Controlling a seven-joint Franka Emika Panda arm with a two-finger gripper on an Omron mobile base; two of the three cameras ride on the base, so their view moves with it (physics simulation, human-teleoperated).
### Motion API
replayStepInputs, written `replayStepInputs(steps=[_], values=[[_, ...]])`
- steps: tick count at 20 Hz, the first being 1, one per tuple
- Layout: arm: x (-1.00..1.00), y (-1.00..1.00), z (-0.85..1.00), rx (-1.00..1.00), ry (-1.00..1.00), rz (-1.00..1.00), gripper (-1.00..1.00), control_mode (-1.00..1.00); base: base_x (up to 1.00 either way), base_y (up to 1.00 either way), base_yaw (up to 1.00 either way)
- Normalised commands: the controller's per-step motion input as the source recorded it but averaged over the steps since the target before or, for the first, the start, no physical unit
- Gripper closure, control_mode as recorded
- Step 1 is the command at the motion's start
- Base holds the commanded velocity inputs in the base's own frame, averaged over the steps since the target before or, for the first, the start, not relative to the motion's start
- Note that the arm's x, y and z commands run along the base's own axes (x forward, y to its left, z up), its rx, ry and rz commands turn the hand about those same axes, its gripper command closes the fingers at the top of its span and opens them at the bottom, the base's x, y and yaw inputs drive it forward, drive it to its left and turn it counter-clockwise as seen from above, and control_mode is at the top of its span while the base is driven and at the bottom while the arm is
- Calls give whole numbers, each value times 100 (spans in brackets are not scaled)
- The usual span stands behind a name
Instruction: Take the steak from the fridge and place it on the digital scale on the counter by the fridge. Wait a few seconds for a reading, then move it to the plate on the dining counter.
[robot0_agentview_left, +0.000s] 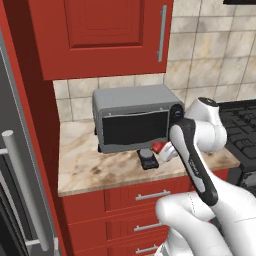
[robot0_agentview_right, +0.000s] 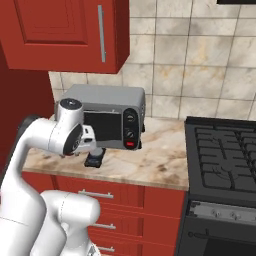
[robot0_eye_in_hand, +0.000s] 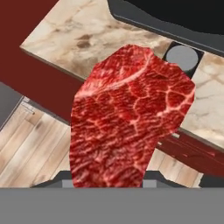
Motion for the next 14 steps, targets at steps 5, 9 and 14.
replayStepInputs(steps=[5,9,14], values=[[86,1,-30,0,0,-11,100,-100,0,0,0],[83,0,-11,0,0,-8,100,-100,0,0,0],[59,0,-25,-1,4,-9,100,-100,0,0,0]])
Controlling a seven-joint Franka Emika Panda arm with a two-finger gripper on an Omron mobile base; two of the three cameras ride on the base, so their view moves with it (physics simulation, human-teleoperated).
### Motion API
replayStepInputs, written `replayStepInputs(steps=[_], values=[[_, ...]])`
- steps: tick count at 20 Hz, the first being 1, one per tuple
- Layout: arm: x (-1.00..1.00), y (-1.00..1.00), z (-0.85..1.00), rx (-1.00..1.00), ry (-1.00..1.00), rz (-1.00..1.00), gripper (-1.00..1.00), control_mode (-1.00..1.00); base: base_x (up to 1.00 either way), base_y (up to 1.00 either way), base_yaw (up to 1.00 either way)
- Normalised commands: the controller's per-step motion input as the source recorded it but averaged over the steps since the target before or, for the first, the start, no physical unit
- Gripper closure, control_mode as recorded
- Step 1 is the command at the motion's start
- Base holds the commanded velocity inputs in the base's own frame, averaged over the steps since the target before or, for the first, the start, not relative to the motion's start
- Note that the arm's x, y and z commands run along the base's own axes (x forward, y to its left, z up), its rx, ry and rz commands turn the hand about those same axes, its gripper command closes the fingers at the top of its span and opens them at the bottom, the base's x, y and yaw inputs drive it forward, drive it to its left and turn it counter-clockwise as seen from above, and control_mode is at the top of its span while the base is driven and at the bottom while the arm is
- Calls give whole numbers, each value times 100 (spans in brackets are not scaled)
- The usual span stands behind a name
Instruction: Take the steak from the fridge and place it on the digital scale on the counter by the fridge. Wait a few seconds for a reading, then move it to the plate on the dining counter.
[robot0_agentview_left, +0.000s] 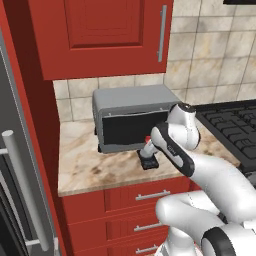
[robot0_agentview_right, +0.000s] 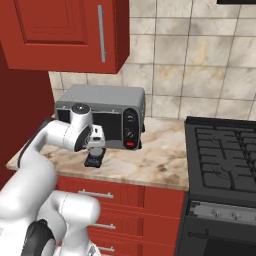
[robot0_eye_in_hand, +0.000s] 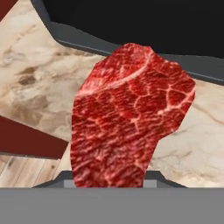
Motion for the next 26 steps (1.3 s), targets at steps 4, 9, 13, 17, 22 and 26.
replayStepInputs(steps=[4,9,13,17,22,26], values=[[13,0,-31,0,5,-7,100,-100,0,0,0],[7,0,-47,0,2,-6,100,-100,0,0,0],[1,-5,-50,0,0,-4,100,-100,0,0,0],[0,-1,-41,0,0,-2,100,-100,0,0,0],[0,0,-8,0,-1,-1,100,-100,0,0,0],[3,0,0,0,0,0,100,-100,0,0,0]])
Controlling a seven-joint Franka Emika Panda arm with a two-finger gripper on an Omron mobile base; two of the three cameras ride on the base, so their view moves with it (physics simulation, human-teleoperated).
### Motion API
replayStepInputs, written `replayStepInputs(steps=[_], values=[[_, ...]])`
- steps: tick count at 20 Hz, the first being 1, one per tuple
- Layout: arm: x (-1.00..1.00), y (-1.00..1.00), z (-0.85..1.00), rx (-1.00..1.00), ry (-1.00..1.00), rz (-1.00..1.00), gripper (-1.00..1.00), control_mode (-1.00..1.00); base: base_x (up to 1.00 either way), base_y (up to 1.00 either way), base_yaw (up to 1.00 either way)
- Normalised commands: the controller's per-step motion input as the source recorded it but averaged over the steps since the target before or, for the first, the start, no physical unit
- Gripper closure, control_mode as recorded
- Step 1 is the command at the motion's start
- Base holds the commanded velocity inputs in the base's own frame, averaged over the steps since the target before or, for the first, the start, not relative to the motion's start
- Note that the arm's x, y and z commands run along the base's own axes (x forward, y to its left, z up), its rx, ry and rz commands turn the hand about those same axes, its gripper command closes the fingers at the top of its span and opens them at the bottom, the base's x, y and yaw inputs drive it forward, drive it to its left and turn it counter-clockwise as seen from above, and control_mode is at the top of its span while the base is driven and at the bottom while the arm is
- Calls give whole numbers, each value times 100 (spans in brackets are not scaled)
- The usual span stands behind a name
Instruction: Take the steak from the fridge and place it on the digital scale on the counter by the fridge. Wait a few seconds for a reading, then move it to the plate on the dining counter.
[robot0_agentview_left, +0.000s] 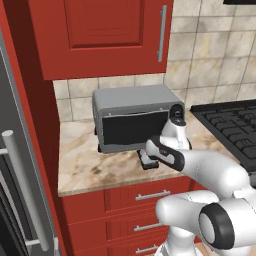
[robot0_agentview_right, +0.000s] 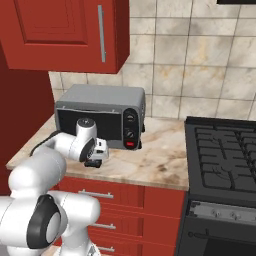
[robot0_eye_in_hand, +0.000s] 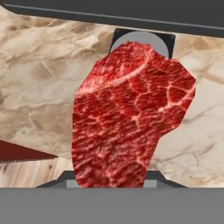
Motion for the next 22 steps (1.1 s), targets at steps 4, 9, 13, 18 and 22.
replayStepInputs(steps=[4,9,13,18,22], values=[[11,0,0,0,0,0,100,-100,0,0,0],[31,0,-3,0,0,-1,100,-100,0,0,0],[29,0,-1,0,0,-1,100,-100,0,0,0],[17,0,-3,0,0,-1,100,-100,0,0,0],[4,0,-6,0,0,-1,100,-100,0,0,0]])
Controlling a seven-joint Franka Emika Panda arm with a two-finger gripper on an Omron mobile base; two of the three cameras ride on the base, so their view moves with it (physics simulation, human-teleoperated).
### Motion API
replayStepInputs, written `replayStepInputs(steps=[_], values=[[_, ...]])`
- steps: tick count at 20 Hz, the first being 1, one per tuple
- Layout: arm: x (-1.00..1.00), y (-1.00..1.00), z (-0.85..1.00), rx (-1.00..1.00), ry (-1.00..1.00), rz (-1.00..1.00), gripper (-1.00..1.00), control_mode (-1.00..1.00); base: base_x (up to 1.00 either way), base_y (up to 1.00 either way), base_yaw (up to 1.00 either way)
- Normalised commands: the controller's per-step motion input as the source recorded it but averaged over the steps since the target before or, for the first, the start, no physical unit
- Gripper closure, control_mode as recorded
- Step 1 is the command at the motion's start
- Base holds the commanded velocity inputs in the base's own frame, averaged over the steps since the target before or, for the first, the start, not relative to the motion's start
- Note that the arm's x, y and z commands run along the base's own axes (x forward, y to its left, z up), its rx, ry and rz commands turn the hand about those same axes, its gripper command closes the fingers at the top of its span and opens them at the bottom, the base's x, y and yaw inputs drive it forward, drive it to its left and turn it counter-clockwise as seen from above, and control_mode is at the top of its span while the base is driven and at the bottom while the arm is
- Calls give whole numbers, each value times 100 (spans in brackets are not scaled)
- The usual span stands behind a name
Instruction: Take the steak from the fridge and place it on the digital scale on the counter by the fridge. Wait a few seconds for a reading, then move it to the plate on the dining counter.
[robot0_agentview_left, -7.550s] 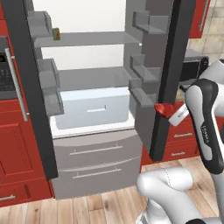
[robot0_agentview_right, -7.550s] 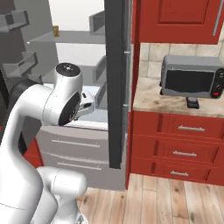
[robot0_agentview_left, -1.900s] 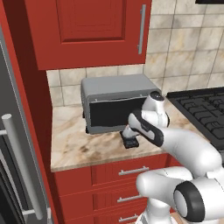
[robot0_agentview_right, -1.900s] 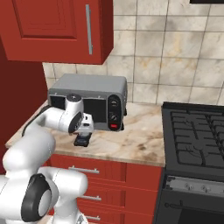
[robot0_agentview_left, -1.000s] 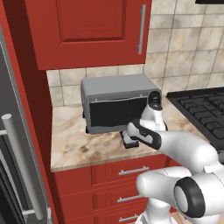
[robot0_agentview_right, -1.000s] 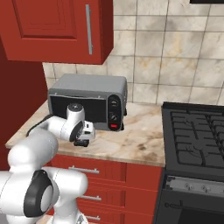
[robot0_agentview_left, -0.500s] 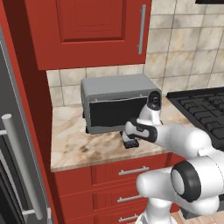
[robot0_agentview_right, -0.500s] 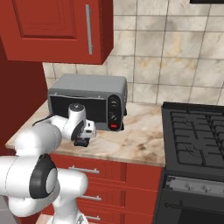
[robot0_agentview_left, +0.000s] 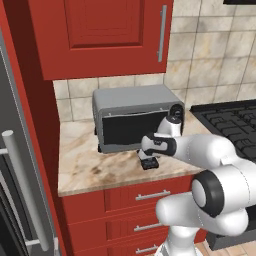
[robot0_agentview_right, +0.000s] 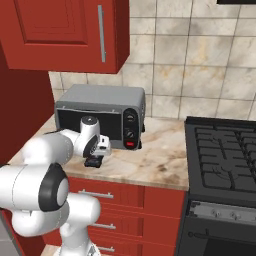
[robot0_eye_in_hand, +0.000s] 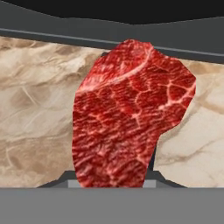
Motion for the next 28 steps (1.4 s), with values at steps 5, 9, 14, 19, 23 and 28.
replayStepInputs(steps=[5,9,14,19,23,28], values=[[0,0,-10,0,0,-1,100,-100,0,0,0],[0,0,-26,0,0,-1,100,-100,0,0,0],[0,0,-18,0,0,0,100,-100,0,0,0],[1,0,-1,0,0,0,100,-100,0,0,0],[0,0,0,0,0,0,100,-100,0,0,0],[0,0,0,0,0,-1,100,-100,0,0,0]])
